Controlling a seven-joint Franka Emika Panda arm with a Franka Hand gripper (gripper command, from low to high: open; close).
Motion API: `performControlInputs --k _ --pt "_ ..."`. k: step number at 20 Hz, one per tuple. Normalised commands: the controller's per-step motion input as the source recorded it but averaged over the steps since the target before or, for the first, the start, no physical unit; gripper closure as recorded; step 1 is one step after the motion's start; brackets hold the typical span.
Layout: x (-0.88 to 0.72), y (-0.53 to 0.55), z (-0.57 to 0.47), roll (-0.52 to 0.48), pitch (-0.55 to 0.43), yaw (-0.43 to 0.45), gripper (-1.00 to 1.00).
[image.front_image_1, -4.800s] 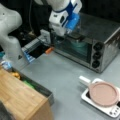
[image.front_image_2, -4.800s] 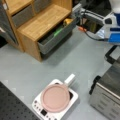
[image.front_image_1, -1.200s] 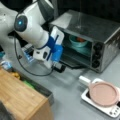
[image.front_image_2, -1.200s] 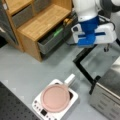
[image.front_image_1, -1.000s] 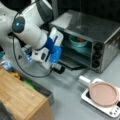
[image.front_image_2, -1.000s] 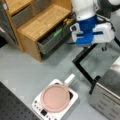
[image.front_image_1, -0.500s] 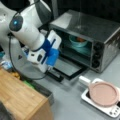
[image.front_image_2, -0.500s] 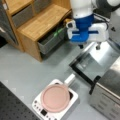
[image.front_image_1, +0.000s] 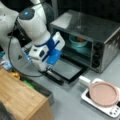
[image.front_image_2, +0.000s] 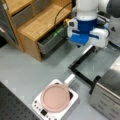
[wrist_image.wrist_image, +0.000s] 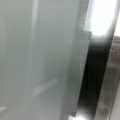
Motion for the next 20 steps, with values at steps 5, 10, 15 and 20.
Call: performControlInputs --k 5,10,15,20 --pt "0.0 0.02 0.03 -0.213 -0.014 0.014 -1.0" --pt "-0.03 -0.02 0.07 -0.176 -0.003 0.037 -1.0" --pt "-0.07 0.01 0.1 0.126 0.03 0.129 -1.0" --pt "-0.05 0.03 0.05 0.311 0.036 0.126 -1.0"
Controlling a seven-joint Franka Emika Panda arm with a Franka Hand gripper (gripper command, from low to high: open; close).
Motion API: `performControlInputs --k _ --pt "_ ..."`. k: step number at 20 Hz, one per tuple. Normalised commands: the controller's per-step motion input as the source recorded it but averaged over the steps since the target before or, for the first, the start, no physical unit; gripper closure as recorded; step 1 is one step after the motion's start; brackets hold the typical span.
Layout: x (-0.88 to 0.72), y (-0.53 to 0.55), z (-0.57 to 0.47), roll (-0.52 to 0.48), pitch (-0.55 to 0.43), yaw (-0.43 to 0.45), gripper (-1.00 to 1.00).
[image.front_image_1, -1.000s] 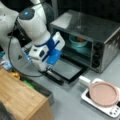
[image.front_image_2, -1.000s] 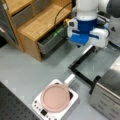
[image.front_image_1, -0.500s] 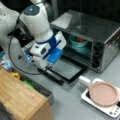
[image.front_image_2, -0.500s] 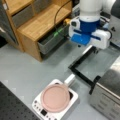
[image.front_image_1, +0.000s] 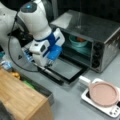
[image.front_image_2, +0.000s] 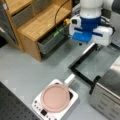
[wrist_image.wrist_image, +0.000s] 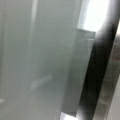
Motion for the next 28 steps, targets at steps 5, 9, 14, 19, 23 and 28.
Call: performControlInputs --k 5,9,14,19,23,28 --pt "-0.02 0.01 0.0 0.277 0.032 0.123 -1.0" --pt "-0.01 -0.05 -0.01 0.28 0.014 0.186 -1.0" --pt "0.02 -0.05 -0.05 0.366 -0.01 0.238 -1.0" --pt "0.05 0.0 -0.08 0.395 -0.006 0.275 -1.0" --pt "0.09 0.02 -0.05 0.339 0.018 0.226 -1.0" --pt "0.13 0.07 -0.05 0.303 0.018 0.174 -1.0"
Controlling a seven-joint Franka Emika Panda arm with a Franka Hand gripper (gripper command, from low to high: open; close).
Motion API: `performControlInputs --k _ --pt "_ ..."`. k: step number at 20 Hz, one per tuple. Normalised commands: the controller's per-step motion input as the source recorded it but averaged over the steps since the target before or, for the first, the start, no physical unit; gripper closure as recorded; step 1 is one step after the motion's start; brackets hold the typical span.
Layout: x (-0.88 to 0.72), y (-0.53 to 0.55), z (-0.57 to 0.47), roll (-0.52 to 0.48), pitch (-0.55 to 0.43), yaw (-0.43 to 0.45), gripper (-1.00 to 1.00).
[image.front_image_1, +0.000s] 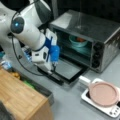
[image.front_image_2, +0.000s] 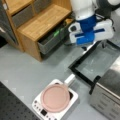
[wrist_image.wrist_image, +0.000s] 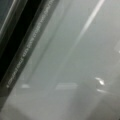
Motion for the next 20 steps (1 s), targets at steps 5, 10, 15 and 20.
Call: performControlInputs --k 5,10,15,20 --pt "0.13 0.1 -0.06 0.267 -0.022 0.205 -1.0" --pt "0.14 0.02 -0.03 0.275 -0.031 0.221 -1.0" --pt "0.15 0.03 -0.02 0.285 -0.021 0.181 -1.0" --pt "0.17 0.04 -0.06 0.31 -0.029 0.18 -1.0"
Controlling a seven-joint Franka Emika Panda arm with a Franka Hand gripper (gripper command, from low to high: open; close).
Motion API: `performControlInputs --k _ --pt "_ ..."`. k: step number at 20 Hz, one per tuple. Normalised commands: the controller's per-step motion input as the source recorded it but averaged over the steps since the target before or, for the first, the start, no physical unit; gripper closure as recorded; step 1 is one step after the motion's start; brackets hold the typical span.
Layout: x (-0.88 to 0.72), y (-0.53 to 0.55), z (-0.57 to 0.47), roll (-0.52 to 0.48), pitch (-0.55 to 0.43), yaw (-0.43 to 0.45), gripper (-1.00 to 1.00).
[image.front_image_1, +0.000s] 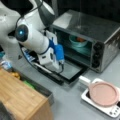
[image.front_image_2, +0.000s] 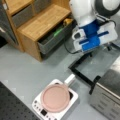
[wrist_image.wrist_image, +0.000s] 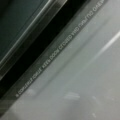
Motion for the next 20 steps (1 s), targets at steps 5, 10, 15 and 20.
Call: performControlInputs --k 5,10,15,20 --pt "0.15 0.09 -0.03 0.339 0.02 0.134 -1.0" --pt "0.13 0.07 0.02 0.33 0.049 0.082 -1.0" --pt "0.1 0.1 0.01 0.315 0.027 0.04 -1.0" --pt "0.09 0.15 -0.05 0.266 -0.018 0.026 -1.0"
